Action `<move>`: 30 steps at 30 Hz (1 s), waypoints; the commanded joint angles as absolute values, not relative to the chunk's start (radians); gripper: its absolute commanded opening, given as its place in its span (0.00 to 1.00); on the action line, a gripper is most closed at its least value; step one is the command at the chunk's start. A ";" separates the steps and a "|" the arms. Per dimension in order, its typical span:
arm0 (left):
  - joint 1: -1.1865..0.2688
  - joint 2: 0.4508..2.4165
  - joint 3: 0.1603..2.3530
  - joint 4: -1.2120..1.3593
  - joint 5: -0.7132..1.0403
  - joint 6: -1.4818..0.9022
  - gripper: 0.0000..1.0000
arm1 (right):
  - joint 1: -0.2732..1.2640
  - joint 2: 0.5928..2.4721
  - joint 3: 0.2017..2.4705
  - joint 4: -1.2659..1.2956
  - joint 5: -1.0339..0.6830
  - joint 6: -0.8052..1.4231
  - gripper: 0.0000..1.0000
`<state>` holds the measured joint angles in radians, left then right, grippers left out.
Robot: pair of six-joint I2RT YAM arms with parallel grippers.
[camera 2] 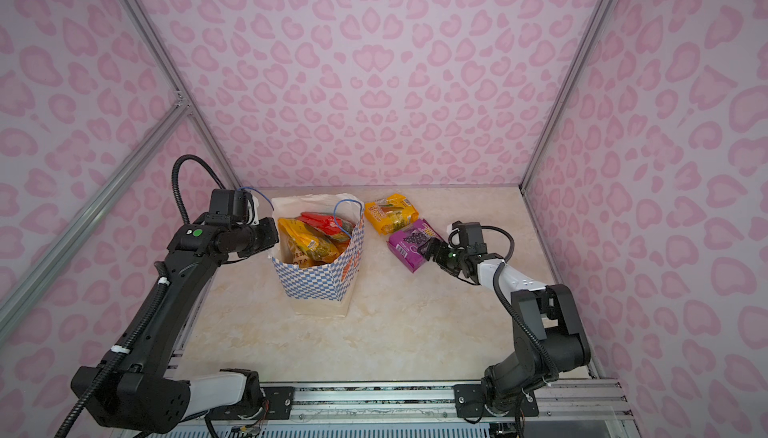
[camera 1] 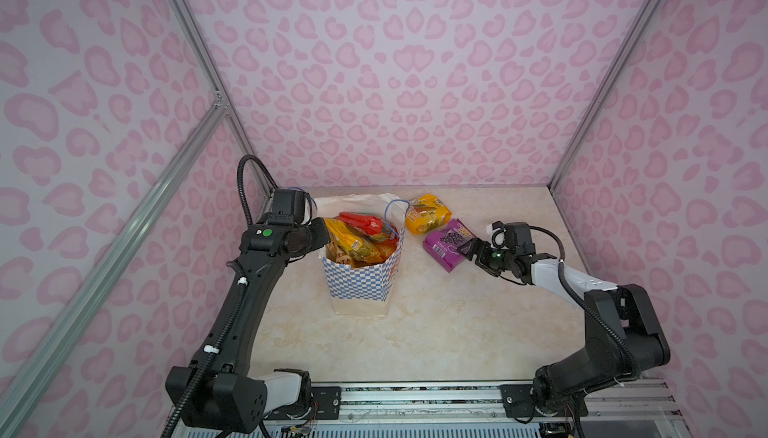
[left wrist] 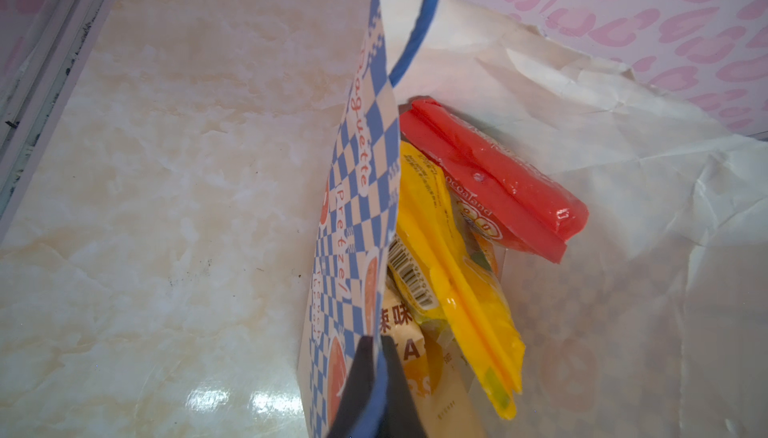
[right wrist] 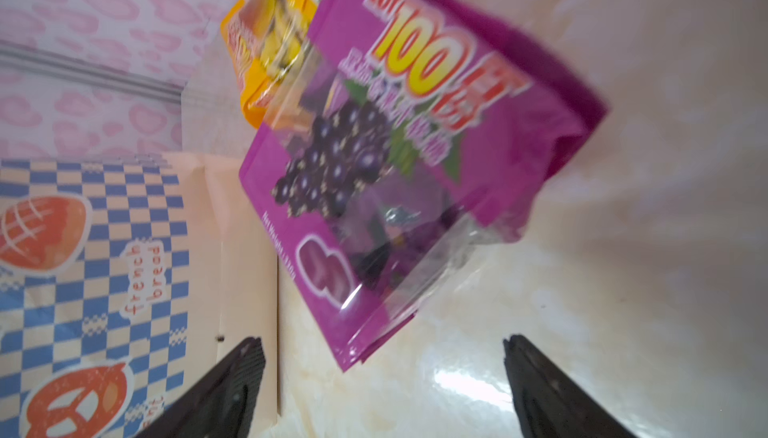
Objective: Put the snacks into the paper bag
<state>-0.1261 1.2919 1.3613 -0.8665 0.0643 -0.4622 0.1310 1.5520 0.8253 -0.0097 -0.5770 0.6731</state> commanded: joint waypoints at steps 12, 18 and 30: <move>-0.126 1.285 1.380 -0.844 0.071 -0.466 0.04 | 0.049 1.694 0.890 0.231 -0.659 0.809 0.89; -0.126 1.285 1.391 -0.849 0.070 -0.466 0.04 | 0.052 1.757 0.920 0.272 -0.667 0.846 0.87; -0.126 1.297 1.404 -0.852 0.068 -0.465 0.05 | 0.059 1.825 0.930 0.353 -0.667 0.856 0.82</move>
